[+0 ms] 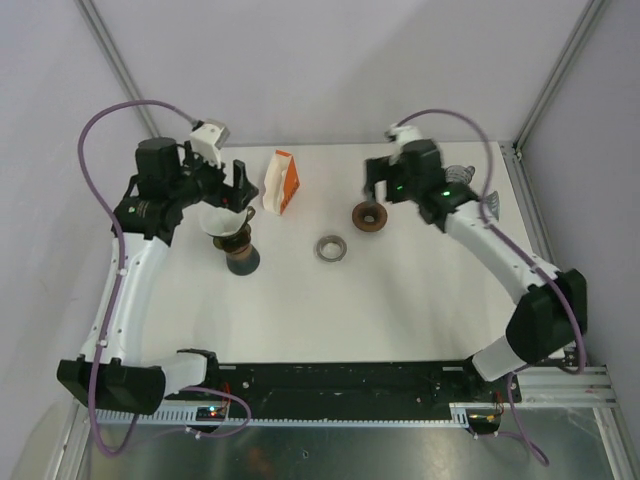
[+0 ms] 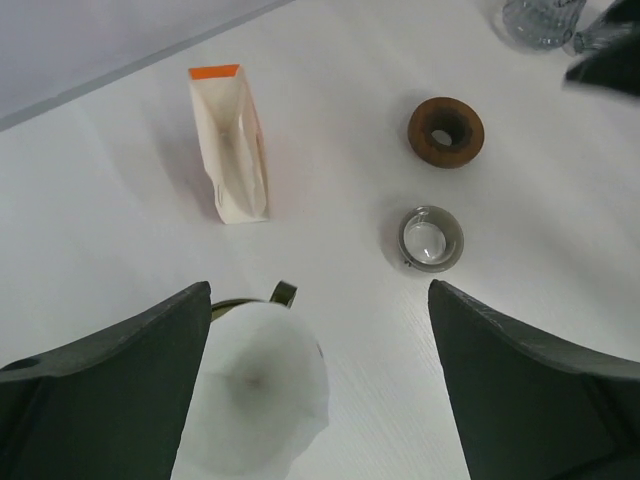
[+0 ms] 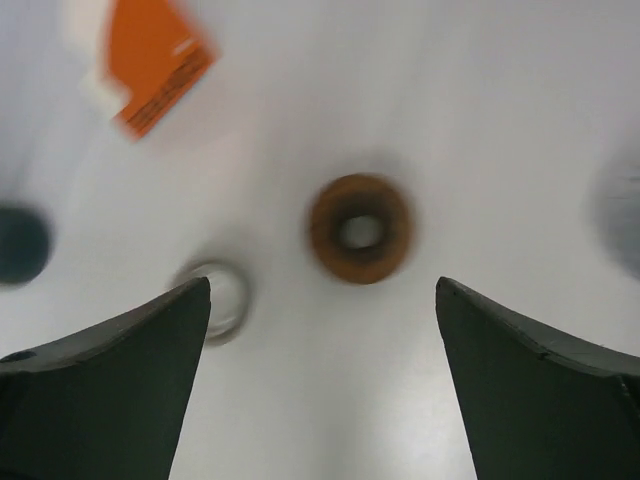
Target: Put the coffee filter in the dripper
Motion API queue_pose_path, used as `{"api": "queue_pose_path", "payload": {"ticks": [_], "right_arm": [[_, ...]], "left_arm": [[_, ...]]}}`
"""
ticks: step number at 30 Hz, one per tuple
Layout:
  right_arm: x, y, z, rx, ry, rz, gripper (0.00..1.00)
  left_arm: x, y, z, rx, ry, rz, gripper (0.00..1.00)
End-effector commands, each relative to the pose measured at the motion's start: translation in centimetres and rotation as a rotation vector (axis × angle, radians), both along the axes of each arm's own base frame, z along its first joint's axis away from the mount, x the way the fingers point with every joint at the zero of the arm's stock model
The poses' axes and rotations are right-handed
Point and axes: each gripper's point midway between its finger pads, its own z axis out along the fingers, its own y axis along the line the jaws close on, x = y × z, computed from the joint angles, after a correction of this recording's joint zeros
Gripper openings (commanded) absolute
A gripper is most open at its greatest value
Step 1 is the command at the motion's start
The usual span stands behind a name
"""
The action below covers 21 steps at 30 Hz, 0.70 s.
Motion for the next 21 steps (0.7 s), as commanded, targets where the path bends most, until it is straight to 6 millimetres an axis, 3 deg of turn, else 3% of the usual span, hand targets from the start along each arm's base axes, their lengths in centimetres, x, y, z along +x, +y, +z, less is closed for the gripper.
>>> {"api": "queue_pose_path", "payload": {"ticks": [1,5,10,15,21], "right_arm": [[3.3,-11.5,3.1,-0.089,-0.097,-0.301,0.99],[6.0,-18.3,4.1,-0.051,-0.116,-0.441,0.99],[9.4,-25.1,3.1,-0.121,-0.031,-0.565,0.92],[12.1,-28.7,-0.5,-0.179,0.092,-0.603,0.69],[13.9,-29.6,-4.2,-0.159,0.161,-0.581,0.65]], "left_arm": [[1.4,-1.0,1.7,0.081,-0.085,-0.011,0.95],[1.8,-1.6,1.5,0.095,-0.081,-0.020,0.95],[2.0,-1.4,1.0,0.111,-0.078,-0.010,0.95],[2.2,-1.0,0.2,0.127,-0.061,0.006,0.95],[2.4,-0.9,-0.5,0.132,-0.044,0.017,0.96]]}}
